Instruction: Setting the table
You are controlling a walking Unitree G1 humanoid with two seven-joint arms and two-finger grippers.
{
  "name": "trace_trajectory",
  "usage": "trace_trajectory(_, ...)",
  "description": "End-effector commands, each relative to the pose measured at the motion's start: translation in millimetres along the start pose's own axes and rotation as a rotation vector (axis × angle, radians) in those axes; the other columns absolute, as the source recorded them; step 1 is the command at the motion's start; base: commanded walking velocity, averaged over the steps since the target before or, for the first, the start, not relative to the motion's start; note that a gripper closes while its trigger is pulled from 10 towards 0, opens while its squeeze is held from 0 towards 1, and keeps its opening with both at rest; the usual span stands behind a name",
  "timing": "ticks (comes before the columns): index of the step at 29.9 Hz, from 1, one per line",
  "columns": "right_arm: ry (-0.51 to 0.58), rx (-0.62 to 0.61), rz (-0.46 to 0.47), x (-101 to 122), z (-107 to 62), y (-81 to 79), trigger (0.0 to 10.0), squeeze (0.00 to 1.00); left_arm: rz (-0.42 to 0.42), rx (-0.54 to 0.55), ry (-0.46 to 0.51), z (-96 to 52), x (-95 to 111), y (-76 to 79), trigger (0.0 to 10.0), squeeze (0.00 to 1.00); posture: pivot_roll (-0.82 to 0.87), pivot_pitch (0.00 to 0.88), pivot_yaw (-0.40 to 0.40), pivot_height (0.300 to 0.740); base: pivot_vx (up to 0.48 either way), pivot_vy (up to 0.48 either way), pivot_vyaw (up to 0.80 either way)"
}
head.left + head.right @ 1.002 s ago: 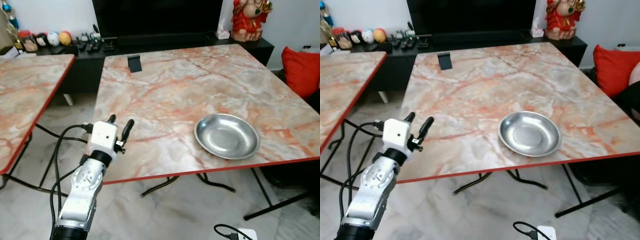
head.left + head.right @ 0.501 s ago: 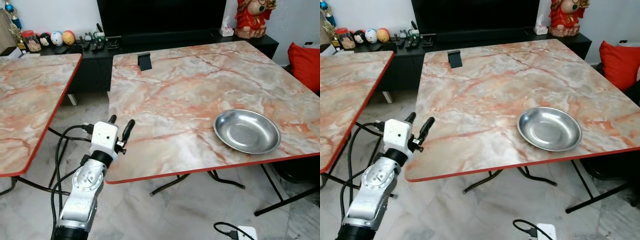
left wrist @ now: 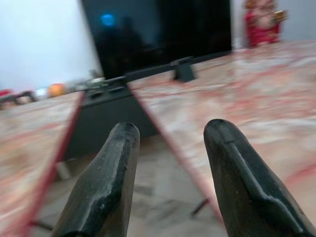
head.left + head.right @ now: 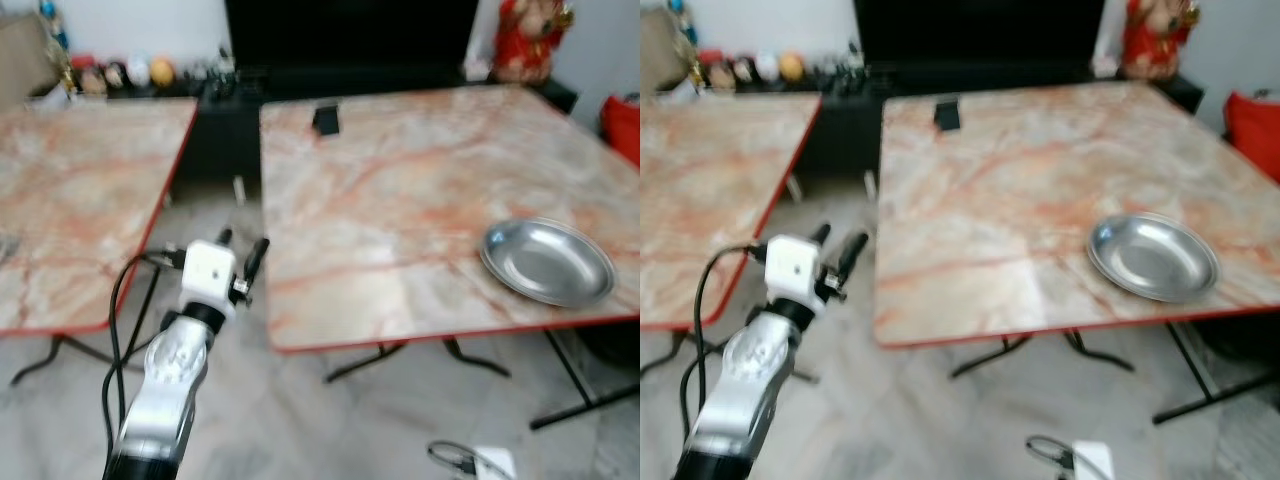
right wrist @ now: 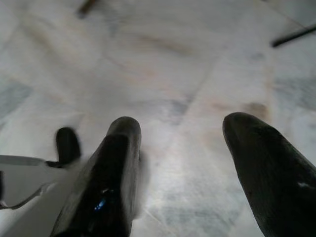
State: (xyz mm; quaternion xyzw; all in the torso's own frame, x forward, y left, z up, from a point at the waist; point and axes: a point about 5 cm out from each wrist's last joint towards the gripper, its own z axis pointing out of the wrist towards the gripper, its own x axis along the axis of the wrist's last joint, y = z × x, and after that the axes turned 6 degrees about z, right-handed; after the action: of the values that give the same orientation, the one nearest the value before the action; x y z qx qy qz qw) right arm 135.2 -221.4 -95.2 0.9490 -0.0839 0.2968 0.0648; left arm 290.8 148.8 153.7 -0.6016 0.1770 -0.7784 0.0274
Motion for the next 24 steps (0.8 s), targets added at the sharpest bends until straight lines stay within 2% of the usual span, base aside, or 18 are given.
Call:
trace_trajectory(1,0.003,-0.008,0.000,1.2,0.0,4.1,10.0,0.00,0.006,0.009,0.000,-0.3,1.8,-1.5,10.0,0.00,-0.04,0.000,0.035,0.740,0.000,0.480,0.76)
trace_trajectory(10,-0.003,-0.002,-0.005,1.5,0.3,4.2,10.0,0.00,0.000,0.012,-0.003,-0.6,2.1,0.5,10.0,0.00,-0.04,0.000,0.033,0.740,0.000,0.480,0.00)
trace_trajectory(18,-0.002,0.005,-0.010,2.3,0.4,5.0,10.0,0.00,-0.002,0.021,-0.004,-0.7,2.0,0.1,10.0,0.00,-0.04,0.000,0.028,0.740,0.000,0.480,0.75)
trace_trajectory(24,-0.003,-0.002,0.005,2.0,0.3,5.6,10.0,0.00,-0.001,0.023,-0.004,-0.9,2.3,-0.6,10.0,0.00,-0.03,0.000,0.024,0.740,0.000,0.480,0.07)
